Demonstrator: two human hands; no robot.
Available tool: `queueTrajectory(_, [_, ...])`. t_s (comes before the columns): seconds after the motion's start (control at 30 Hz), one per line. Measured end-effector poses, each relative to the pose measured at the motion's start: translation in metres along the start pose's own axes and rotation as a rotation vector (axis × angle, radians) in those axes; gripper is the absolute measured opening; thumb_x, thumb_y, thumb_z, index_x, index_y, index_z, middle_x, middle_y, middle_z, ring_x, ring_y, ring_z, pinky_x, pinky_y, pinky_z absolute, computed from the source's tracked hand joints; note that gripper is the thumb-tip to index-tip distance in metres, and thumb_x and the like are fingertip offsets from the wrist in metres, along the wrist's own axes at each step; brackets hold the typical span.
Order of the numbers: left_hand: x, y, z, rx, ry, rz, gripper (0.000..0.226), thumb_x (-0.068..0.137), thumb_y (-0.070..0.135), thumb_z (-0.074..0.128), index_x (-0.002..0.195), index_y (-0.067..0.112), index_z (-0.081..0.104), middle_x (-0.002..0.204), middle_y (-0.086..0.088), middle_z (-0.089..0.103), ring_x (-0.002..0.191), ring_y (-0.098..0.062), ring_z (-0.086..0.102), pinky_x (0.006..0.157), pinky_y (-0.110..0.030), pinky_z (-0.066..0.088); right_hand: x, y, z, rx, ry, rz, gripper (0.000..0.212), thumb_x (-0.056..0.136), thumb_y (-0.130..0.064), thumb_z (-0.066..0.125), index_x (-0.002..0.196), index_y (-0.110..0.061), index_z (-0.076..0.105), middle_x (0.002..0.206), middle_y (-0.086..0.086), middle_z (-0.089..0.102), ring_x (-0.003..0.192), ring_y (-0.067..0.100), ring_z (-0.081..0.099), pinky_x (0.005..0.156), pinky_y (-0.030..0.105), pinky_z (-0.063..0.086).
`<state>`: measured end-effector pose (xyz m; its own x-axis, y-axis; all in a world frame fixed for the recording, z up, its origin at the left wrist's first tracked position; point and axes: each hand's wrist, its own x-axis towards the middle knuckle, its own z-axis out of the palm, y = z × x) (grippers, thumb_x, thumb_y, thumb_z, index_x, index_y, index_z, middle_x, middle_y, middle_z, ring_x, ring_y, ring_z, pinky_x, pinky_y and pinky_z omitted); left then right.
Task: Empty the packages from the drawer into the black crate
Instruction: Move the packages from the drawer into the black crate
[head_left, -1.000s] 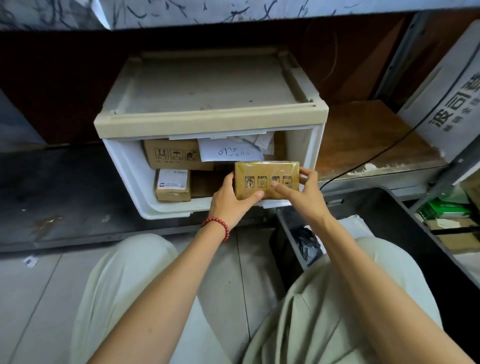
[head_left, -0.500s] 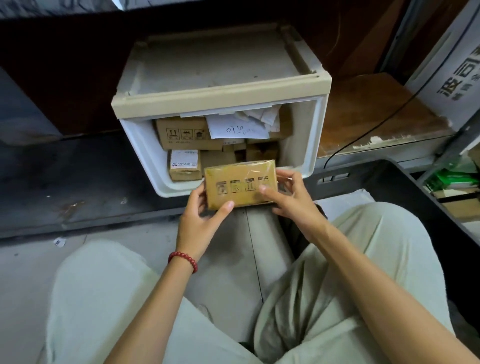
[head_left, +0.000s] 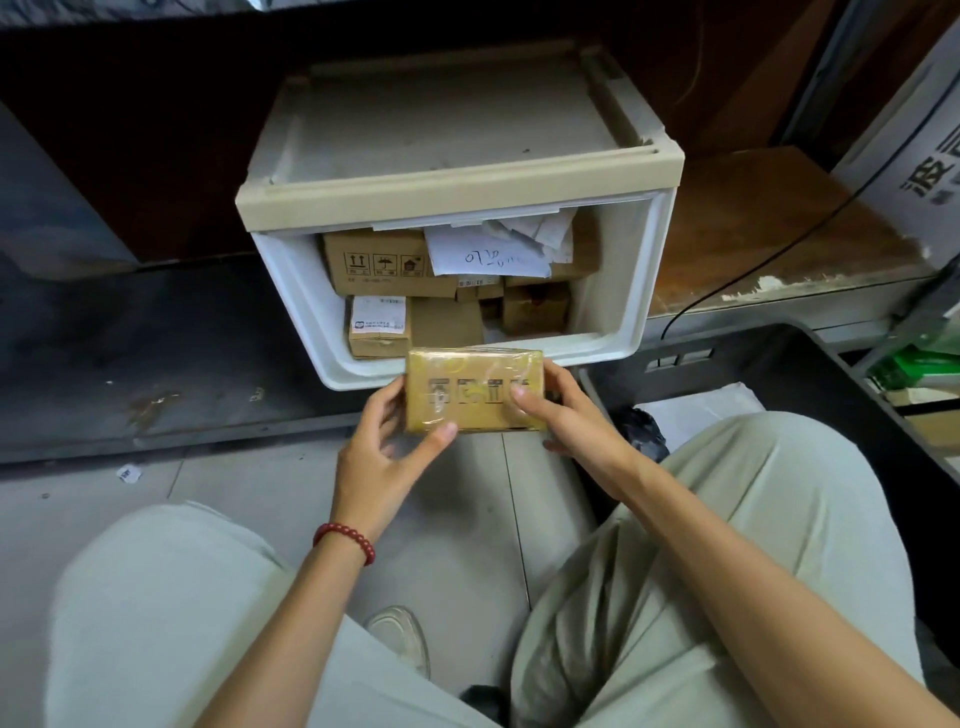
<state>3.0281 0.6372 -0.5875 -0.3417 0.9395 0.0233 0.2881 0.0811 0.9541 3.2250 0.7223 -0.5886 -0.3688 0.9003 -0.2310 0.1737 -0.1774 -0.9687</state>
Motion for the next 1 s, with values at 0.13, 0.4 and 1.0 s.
queueTrajectory(0.13, [0.002, 0.005, 0.009, 0.163, -0.076, 0.061, 0.084, 0.070, 0.050, 0.075, 0.141, 0.048, 0.031, 0.134, 0.021, 0.033, 0.120, 0.007, 0.037, 0.087, -0.003, 0.031, 0.003, 0.004, -0.003, 0.100, 0.034, 0.098, 0.071, 0.074, -0.053, 0.072, 0.136, -0.041, 0.039, 0.129, -0.019, 0.056, 0.119, 0.006, 0.053, 0.096, 0.042, 0.041])
queueTrajectory(0.4, [0.027, 0.008, 0.007, 0.332, -0.111, 0.111, 0.081, 0.067, 0.077, 0.054, 0.132, 0.073, 0.006, 0.156, 0.011, 0.023, 0.142, -0.019, 0.023, 0.111, -0.057, 0.028, -0.001, 0.004, -0.001, 0.144, 0.051, 0.076, 0.077, 0.072, -0.058, 0.073, 0.136, -0.032, 0.039, 0.124, -0.013, 0.055, 0.111, 0.003, 0.055, 0.096, 0.035, 0.046])
queueTrajectory(1.0, [0.035, 0.014, 0.019, -0.155, -0.152, -0.099, 0.065, 0.083, 0.067, 0.032, 0.140, 0.039, 0.042, 0.118, 0.019, 0.063, 0.107, 0.004, 0.058, 0.087, -0.024, 0.045, 0.002, -0.012, -0.010, 0.192, -0.034, -0.029, 0.055, 0.084, -0.048, 0.065, 0.134, -0.036, 0.045, 0.118, -0.004, 0.070, 0.105, 0.016, 0.069, 0.093, 0.039, 0.053])
